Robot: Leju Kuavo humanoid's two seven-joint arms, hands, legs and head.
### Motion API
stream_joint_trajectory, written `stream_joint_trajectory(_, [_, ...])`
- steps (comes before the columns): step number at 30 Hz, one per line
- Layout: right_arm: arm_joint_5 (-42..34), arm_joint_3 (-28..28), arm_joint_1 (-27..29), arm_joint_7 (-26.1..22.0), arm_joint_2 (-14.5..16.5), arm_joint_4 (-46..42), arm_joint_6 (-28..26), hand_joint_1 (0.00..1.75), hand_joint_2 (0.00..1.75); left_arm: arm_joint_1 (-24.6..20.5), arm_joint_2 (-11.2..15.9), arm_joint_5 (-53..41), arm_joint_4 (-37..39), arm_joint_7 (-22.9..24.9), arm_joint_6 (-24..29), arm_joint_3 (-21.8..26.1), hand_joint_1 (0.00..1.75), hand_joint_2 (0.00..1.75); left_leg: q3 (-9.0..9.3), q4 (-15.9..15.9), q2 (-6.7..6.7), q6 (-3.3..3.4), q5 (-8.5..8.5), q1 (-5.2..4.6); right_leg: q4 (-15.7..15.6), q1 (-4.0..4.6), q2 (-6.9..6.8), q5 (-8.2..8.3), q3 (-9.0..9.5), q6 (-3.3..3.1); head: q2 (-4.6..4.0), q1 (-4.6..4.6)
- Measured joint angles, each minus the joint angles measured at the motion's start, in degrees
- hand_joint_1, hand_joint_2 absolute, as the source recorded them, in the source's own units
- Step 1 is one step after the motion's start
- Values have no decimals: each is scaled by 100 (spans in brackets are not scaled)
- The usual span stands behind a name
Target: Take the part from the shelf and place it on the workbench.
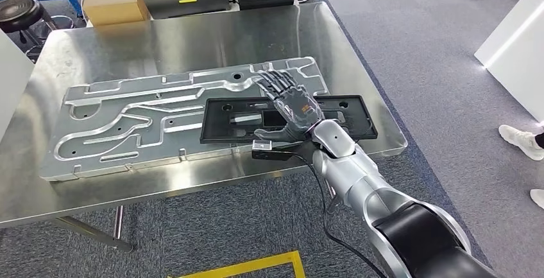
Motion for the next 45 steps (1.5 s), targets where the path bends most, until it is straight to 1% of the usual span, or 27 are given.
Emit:
stream_joint_trajectory(2, [-62,-254,74,-263,42,-352,-8,0,0,2,-1,28,0,-5,-6,-1,0,0,-48,136,1,-51,-115,1,-70,-32,-9,26,39,-61,0,0])
stream_joint_trajectory(3, [-95,-367,118,-385,67,-534,-9,0,0,6,-2,46,0,-10,-11,-1,0,0,-142,357,1,-70,-253,3,-98,-48,-16,36,58,-87,0,0])
stream_joint_trajectory(5, [-231,-582,270,-664,113,-966,-10,0,0,28,-5,94,0,-17,-19,0,0,0,-477,1092,1,-109,-611,17,-102,-35,-20,29,65,-116,0,0])
stream_joint_trajectory(6, [-381,-683,394,-809,129,-1233,-10,0,0,48,-5,121,0,-19,-20,2,0,0,-630,1408,1,-128,-716,23,-97,-32,-20,21,67,-119,0,0])
stream_joint_trajectory(7, [-622,-773,551,-940,139,-1549,-11,0,0,70,-5,150,0,-19,-24,7,0,0,-714,1567,2,-146,-727,32,-87,-30,-19,10,69,-116,0,0])
stream_joint_trajectory(8, [-936,-848,727,-1037,139,-1917,-11,0,0,91,-5,179,0,-19,-31,18,0,0,-686,1490,3,-160,-622,44,-70,-34,-15,-5,71,-105,0,0])
stream_joint_trajectory(9, [-1278,-899,902,-1082,127,-2304,-10,0,0,108,-5,209,0,-19,-42,31,0,0,-563,1221,3,-168,-448,60,-46,-42,-12,-26,74,-88,0,0])
stream_joint_trajectory(11, [-1937,-977,1321,-1055,40,-3283,-12,0,0,129,-11,292,1,-25,-91,78,0,0,-191,490,-12,-173,-159,81,22,-59,-15,-91,75,-28,0,0])
stream_joint_trajectory(13, [-2413,-1211,1968,-1045,-104,-4545,-23,0,0,169,-27,421,3,-67,-175,150,0,0,8,138,-40,-111,-95,68,69,-48,-30,-146,80,44,0,0])
stream_joint_trajectory(16, [-2915,-2003,3213,-1174,-319,-6365,-32,0,0,284,-71,565,4,-163,-274,277,0,0,33,119,-78,22,-108,53,57,-35,-61,-185,141,145,0,1])
stream_joint_trajectory(18, [-3264,-2675,3941,-1217,-480,-7221,-30,0,0,343,-110,592,4,-206,-316,338,0,0,51,98,-84,99,-110,63,267,-51,-53,-363,70,216,0,2])
stream_joint_trajectory(21, [-3766,-3684,4926,-1230,-657,-8028,-25,0,0,376,-150,593,4,-229,-358,401,0,0,50,95,-65,172,-121,46,1329,-64,-25,-899,-440,278,0,2])
stream_joint_trajectory(22, [-3883,-3988,5218,-1230,-687,-8197,-21,0,0,382,-161,590,4,-229,-372,414,0,0,49,96,-58,184,-120,32,1606,-66,-23,-987,-578,281,0,2])
stream_joint_trajectory(23, [-3960,-4281,5480,-1231,-699,-8324,0,0,0,385,-171,586,4,-231,-390,425,0,0,50,98,-50,191,-117,18,1649,-67,-23,-955,-599,273,0,2])
stream_joint_trajectory(24, [-4002,-4562,5708,-1232,-707,-8412,42,0,0,387,-179,584,4,-233,-410,433,0,0,51,99,-45,196,-113,6,1457,-67,-23,-826,-495,254,0,2])
stream_joint_trajectory(26, [-4046,-5116,6043,-1232,-704,-8492,195,0,0,385,-203,583,4,-239,-443,449,0,0,56,99,-42,192,-112,-16,654,-48,-26,-485,-59,185,0,2])
stream_joint_trajectory(28, [-4022,-5620,6218,-1232,-686,-8455,393,0,0,374,-229,584,4,-245,-467,470,0,0,63,98,-32,164,-109,-36,109,-9,-32,-299,229,123,0,2])
stream_joint_trajectory(30, [-3827,-6072,6302,-1229,-645,-8281,615,0,0,358,-244,593,4,-247,-493,498,0,0,66,82,-21,108,-88,-41,25,18,-31,-242,254,79,0,2])
stream_joint_trajectory(32, [-3376,-6477,6287,-1224,-560,-7923,789,0,0,346,-255,615,4,-242,-506,527,0,0,44,129,-11,45,-146,-41,-35,-14,-34,-166,241,16,0,2])
stream_joint_trajectory(34, [-2903,-6794,6208,-1225,-451,-7413,821,0,0,337,-270,632,4,-237,-495,546,0,0,-77,476,-7,-3,-488,-40,-98,-51,-51,-74,195,-39,0,2])
stream_joint_trajectory(36, [-2539,-7038,6095,-1228,-378,-6768,772,0,0,332,-292,635,4,-232,-459,560,0,0,-288,1148,-9,-34,-979,-27,-103,-48,-59,2,96,-57,0,1])
stream_joint_trajectory(37, [-2376,-7152,6019,-1230,-356,-6395,739,0,0,332,-302,634,4,-229,-439,568,0,0,-342,1424,-9,-47,-1137,-21,-100,-47,-59,45,37,-53,0,1])
stream_joint_trajectory(38, [-2217,-7272,5933,-1229,-342,-5982,703,0,0,331,-310,632,4,-227,-420,573,0,0,-300,1517,-9,-56,-1187,-17,-96,-48,-58,90,-23,-44,0,1])
stream_joint_trajectory(39, [-2076,-7389,5854,-1228,-333,-5567,655,0,0,327,-315,629,4,-225,-406,576,0,0,-143,1380,-8,-59,-1130,-13,-89,-50,-57,134,-80,-29,0,1])
stream_joint_trajectory(42, [-1669,-7704,5636,-1189,-381,-4288,466,0,0,297,-326,606,4,-216,-385,580,0,0,649,223,-17,-29,-779,-15,-33,-49,-53,248,-217,49,0,1])
stream_joint_trajectory(43, [-1513,-7799,5547,-1155,-446,-3795,400,0,0,287,-336,596,5,-210,-381,580,0,0,792,-20,-22,2,-716,-25,-17,-43,-51,285,-242,85,0,1])
stream_joint_trajectory(45, [-1191,-8009,5365,-993,-621,-2714,305,0,0,283,-362,579,6,-190,-377,581,0,0,817,-115,-28,88,-645,-64,-26,-42,-46,369,-254,162,0,1])
